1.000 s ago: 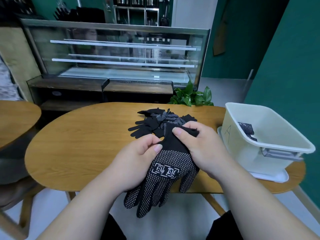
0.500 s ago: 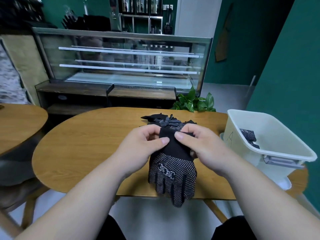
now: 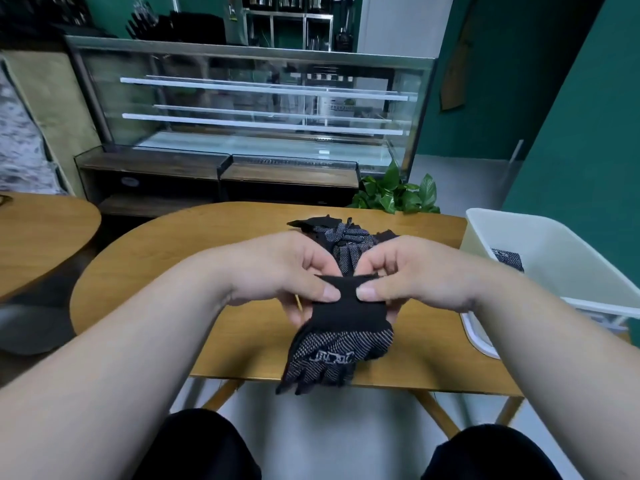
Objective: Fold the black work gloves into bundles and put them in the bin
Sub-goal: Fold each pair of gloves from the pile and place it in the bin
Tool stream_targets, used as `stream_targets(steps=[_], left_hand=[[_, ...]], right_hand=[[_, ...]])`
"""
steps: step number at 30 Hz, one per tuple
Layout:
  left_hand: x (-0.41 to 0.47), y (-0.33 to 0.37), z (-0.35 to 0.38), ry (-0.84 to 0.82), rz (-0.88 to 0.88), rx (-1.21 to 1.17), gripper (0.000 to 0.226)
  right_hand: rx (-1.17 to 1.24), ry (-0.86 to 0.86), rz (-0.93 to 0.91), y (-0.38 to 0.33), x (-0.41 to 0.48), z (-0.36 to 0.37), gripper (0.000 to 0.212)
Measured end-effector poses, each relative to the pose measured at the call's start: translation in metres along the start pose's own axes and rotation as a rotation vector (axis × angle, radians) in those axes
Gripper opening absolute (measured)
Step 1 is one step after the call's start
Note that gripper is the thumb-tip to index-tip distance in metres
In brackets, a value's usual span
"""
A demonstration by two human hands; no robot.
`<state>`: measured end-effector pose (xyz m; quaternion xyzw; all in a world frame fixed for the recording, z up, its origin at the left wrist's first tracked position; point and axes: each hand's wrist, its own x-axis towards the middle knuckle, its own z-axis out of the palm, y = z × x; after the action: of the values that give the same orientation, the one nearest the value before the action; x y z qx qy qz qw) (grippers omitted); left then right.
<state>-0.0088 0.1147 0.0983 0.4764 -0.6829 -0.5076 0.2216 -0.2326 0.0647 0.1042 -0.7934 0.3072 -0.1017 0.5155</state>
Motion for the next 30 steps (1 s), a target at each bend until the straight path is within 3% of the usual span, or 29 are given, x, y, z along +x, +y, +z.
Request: stream_targets(steps=[2, 3, 8, 10, 12, 15, 17, 22, 24, 28, 30], left_hand=[[-0.002, 0.003, -0.003, -0.095, -0.050, -0.034, 0.010], [0.000, 0.005, -0.004, -0.071, -0.065, -0.027, 0.007], [0.023, 0.006, -0.007, 0.316, -0.039, 0.253, 0.007], [0.024, 0.008, -0.009, 0.266, -0.002, 0.151, 0.008], [0.017, 0.010, -0.014, 0.086, -0.002, 0.029, 0.009], [0.010, 0.012, -0.014, -0.131, -0.029, -0.106, 0.005], [0.011, 0.010, -0.011, -0.170, -0.036, -0.127, 0.003], [0.027, 0.000, -0.010, 0.111, -0.055, 0.038, 0.010], [0.029, -0.004, -0.011, 0.124, -0.040, 0.032, 0.008], [0.021, -0.006, -0.015, -0.163, -0.104, -0.021, 0.016], [0.020, -0.005, -0.014, -0.225, -0.132, -0.041, 0.012]], right_hand=[[0.126, -0.121, 0.037, 0.000, 0.000, -0.003, 0.009], [0.130, -0.102, 0.052, -0.001, 0.002, -0.004, 0.009], [-0.183, 0.288, 0.057, -0.001, 0.017, -0.006, 0.005], [-0.138, 0.344, -0.009, -0.001, 0.016, -0.008, 0.005], [-0.026, 0.207, -0.036, 0.002, 0.010, -0.013, 0.005], [0.199, -0.135, 0.005, 0.005, 0.003, -0.017, 0.009], [0.226, -0.175, 0.037, 0.008, 0.004, -0.017, 0.010], [-0.177, 0.218, 0.050, 0.013, 0.015, -0.015, 0.009], [-0.225, 0.280, 0.028, 0.014, 0.018, -0.014, 0.008], [0.034, -0.090, 0.055, 0.016, 0.012, -0.017, 0.005], [0.089, -0.167, 0.073, 0.019, 0.013, -0.018, 0.005]])
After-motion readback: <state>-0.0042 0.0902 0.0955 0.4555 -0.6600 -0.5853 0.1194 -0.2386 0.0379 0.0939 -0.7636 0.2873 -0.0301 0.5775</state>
